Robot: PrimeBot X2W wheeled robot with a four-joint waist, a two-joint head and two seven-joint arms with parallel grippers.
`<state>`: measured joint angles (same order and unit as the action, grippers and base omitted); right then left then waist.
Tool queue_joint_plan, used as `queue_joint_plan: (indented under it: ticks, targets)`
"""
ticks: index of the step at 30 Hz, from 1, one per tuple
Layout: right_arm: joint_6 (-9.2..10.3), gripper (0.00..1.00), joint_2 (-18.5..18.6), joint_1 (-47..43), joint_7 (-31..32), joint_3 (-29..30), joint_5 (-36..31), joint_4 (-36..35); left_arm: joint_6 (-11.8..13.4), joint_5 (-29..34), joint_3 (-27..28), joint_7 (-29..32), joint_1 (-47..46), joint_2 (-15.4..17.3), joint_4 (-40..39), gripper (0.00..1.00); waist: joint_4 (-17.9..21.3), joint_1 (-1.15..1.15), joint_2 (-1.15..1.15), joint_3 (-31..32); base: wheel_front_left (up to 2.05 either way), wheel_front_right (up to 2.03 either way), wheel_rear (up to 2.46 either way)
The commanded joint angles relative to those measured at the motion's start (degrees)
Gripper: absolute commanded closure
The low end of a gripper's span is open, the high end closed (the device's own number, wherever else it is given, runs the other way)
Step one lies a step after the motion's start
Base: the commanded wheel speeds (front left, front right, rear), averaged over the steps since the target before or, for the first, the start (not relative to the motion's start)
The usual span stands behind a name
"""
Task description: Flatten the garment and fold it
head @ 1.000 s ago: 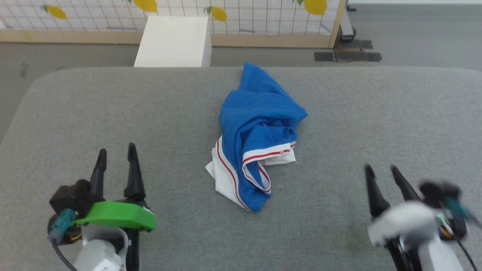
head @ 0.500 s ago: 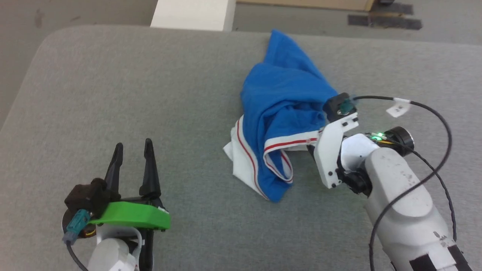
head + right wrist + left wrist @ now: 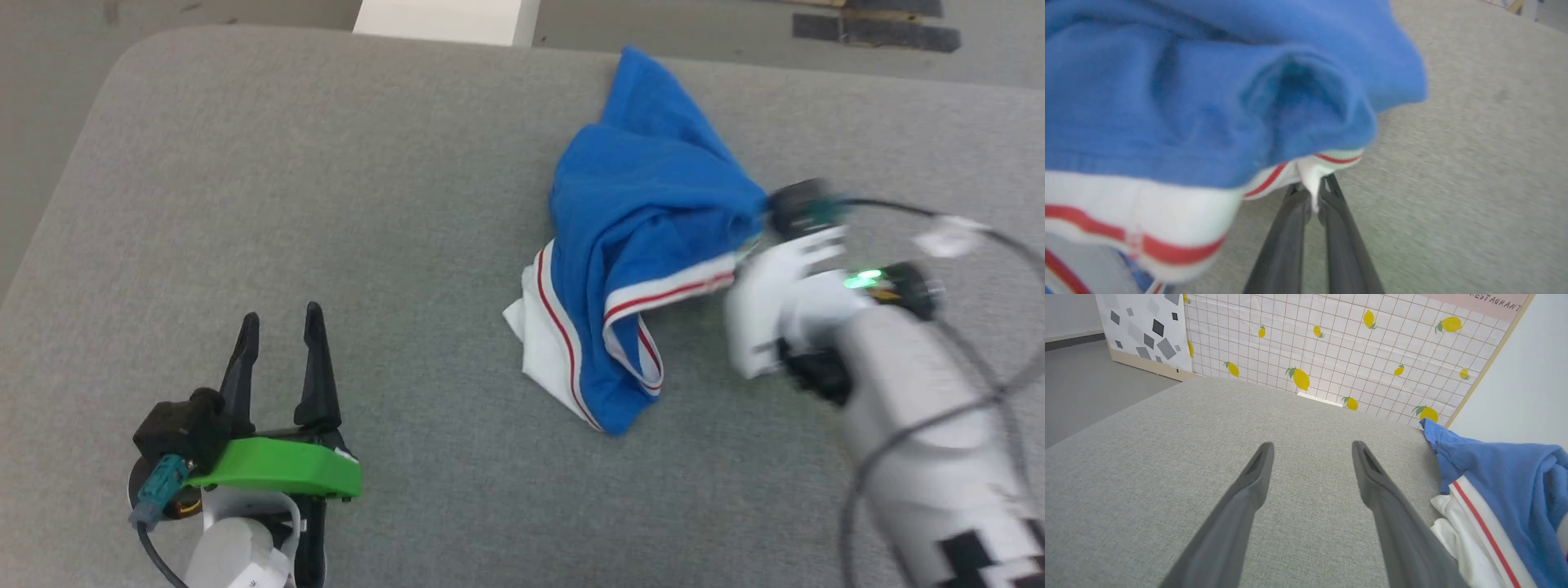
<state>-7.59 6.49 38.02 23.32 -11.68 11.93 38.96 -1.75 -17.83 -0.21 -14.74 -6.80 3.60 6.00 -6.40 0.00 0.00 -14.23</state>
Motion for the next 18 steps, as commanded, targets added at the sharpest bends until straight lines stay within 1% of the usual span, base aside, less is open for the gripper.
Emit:
queue_joint_plan:
  ticks: [1,4,6,9,12,14,15,16,17,18]
  targets:
    - [0.10,1.00,2.1,-1.7,-1.4,1.9,1.1,-1.6,-0.4,0.9,0.4,-0.3,0.3,-0.3,0.2,0.00,2.5,0.00,0.00,2.7,0.00,0.00,0.00]
    - [0.10,1.00,5.5,-5.6,-2.6,7.4,2.5,-5.9,-0.5,1.2,0.8,-0.3,1.2,-0.4,0.3,0.00,4.1,0.00,0.00,4.2,0.00,0.00,0.00]
    - [0.10,1.00,7.6,-9.7,-2.0,11.9,3.0,-8.7,-0.5,1.2,0.9,-0.3,1.8,-0.5,0.5,0.00,4.9,0.00,0.00,5.1,0.00,0.00,0.00]
    - [0.10,1.00,8.8,-17.9,0.6,19.2,2.9,-13.0,-0.5,1.2,1.0,-0.3,2.7,-0.6,0.7,0.00,6.0,0.00,0.00,6.2,0.00,0.00,0.00]
    - [0.10,1.00,7.8,-25.2,4.8,25.0,2.0,-16.1,-0.6,1.0,1.0,-0.3,3.3,-0.6,1.0,0.00,6.8,0.00,0.00,6.7,0.00,0.00,0.00]
    - [0.10,1.00,6.0,-28.6,6.7,27.8,1.7,-18.4,-0.5,0.9,1.2,-0.3,3.6,-0.6,1.2,0.00,7.4,0.00,0.00,7.0,0.00,0.00,0.00]
    - [0.10,1.00,4.8,-29.7,6.7,28.9,1.5,-19.9,-0.5,0.8,1.2,-0.3,3.8,-0.6,1.3,0.00,7.7,0.00,0.00,7.1,0.00,0.00,0.00]
    - [0.10,0.61,3.8,-30.2,6.2,29.7,1.5,-21.3,-0.5,0.7,1.3,-0.3,3.9,-0.6,1.4,0.00,8.0,0.00,0.00,7.3,0.00,0.00,0.00]
    - [0.10,0.00,2.7,-30.7,5.2,30.5,1.4,-22.9,-0.6,0.6,1.3,-0.3,4.0,-0.6,1.6,0.00,8.2,0.00,0.00,7.5,0.00,0.00,0.00]
    - [0.10,0.00,1.7,-31.0,4.1,31.3,1.5,-24.3,-0.6,0.6,1.2,-0.3,4.1,-0.7,1.8,0.00,8.4,0.00,0.00,7.7,0.00,0.00,0.00]
